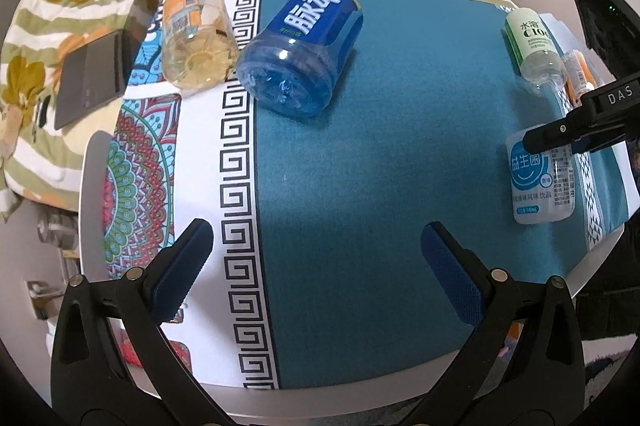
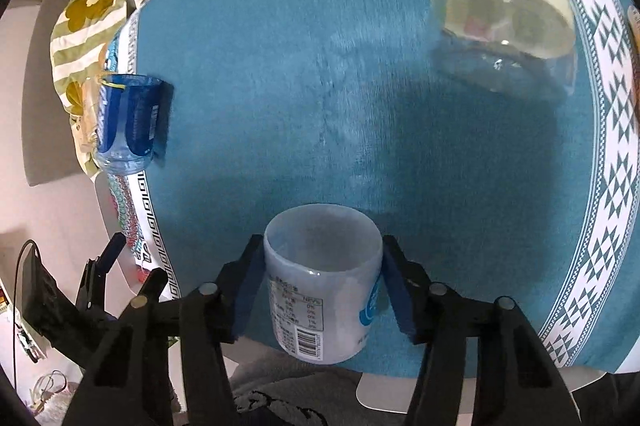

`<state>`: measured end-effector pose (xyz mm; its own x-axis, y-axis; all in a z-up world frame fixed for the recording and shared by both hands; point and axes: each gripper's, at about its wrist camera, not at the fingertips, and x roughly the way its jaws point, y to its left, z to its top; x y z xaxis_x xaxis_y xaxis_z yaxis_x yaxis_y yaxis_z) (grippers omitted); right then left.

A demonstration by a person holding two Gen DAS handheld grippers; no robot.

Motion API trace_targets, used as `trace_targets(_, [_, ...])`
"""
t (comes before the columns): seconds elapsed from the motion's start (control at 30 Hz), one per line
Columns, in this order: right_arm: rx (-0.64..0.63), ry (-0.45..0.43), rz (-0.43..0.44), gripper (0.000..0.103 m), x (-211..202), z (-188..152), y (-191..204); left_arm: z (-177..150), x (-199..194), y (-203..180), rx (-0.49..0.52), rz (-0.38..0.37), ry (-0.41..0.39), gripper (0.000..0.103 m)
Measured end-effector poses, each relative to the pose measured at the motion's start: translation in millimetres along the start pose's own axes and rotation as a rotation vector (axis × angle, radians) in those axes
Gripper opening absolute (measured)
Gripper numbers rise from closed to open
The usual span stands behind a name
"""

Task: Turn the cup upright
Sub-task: 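Grasp the cup with the right gripper while the left gripper releases it, then rotate the cup upright with the right gripper and set it on the cloth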

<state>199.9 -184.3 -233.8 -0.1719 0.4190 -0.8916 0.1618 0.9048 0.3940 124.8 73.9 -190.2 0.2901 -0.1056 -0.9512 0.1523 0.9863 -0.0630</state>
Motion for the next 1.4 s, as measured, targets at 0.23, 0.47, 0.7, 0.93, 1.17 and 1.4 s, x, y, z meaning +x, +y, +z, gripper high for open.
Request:
trace_targets(0.23, [-0.078,-0.223,-0.044,0.051,-37,-20,21,9,-20,-8,0.05,0.004,-0.04,0.103])
trace_targets(0.47, [-0.122,-0.682,-0.153,0.051,-45,-49,38,12,-19,-13,0.09,0.012,-0.043,0.103])
trace_targets(0.7, [-0.196,-0.813,-0.271,0.051,-19,-59,52,-1,-11,-12,0.123,0.03,-0.022,0.103])
trace_targets(0.93, [-0.233,-0.826,-0.292,0.052,-15,-74,51,-9,-12,-8,0.117,0.029,-0.02,0.103])
trace_targets(1.17, [-0.277,-0.805,-0.327,0.055,-6,-91,53,-14,-15,-8,0.107,0.029,-0.026,0.103])
trace_targets(1.4, [-0.311,-0.811,-0.35,0.055,-1,-100,54,-18,-18,-9,0.098,0.034,-0.032,0.103])
